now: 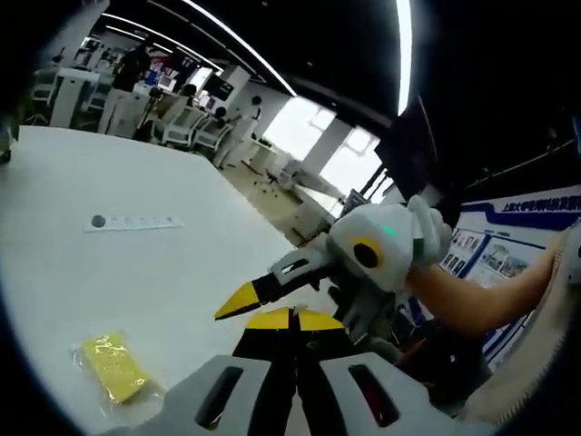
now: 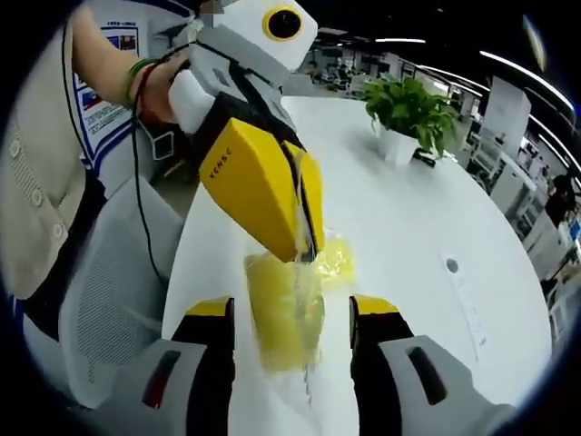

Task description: Compare the silicone blocks by pressing each to a similar depth, holding the contact briefly, and releasing to observe deformation and rebound differences across the visible hardness samples.

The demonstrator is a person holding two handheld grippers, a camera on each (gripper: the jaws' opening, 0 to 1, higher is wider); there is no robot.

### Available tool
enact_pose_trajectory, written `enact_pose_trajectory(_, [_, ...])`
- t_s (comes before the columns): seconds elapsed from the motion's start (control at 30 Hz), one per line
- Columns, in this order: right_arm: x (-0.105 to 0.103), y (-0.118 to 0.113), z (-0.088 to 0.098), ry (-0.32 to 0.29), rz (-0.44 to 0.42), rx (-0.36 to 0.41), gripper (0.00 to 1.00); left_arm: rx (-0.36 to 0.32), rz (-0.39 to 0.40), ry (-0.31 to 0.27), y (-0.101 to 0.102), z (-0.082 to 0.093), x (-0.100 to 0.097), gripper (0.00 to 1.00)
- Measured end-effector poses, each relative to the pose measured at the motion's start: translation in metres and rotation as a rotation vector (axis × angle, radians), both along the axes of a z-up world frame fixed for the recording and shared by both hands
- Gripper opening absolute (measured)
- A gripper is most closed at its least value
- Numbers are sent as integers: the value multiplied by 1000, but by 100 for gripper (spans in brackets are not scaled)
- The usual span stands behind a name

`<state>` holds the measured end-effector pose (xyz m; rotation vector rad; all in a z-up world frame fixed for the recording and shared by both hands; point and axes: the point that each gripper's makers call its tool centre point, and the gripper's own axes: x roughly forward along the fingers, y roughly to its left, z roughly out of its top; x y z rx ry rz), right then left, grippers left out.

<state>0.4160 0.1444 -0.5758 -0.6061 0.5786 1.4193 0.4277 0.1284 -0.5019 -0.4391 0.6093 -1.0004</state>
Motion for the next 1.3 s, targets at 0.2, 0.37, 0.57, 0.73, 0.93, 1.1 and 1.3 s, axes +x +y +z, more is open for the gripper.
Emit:
enact_pose_trajectory(0.2, [3,-10,14,-31,-42,35,47,3,0,10,0,-3,0,0])
enact_pose_trajectory(0.37, [4,-25,27,-68,-97,68,48,7,2,27,-2,-9,2,0])
enact_pose_trajectory(0.57, [1,-46,38,-82,-201,140,51,6,5,34,-8,-16,5,0])
enact_pose_trajectory(0.73, [-3,-68,43,-92,-294,191,53,10,7,50,-15,-24,9,0])
enact_pose_trajectory(0.93, [-9,-94,42,-104,-380,219,52,6,23,85,-23,-40,15,0])
enact_pose_trajectory(1.1, [-19,-107,43,-101,-445,257,52,2,41,109,-29,-53,18,0])
enact_pose_trajectory(1.3, [-34,-121,26,-77,-479,224,50,-26,54,168,-39,-71,19,0])
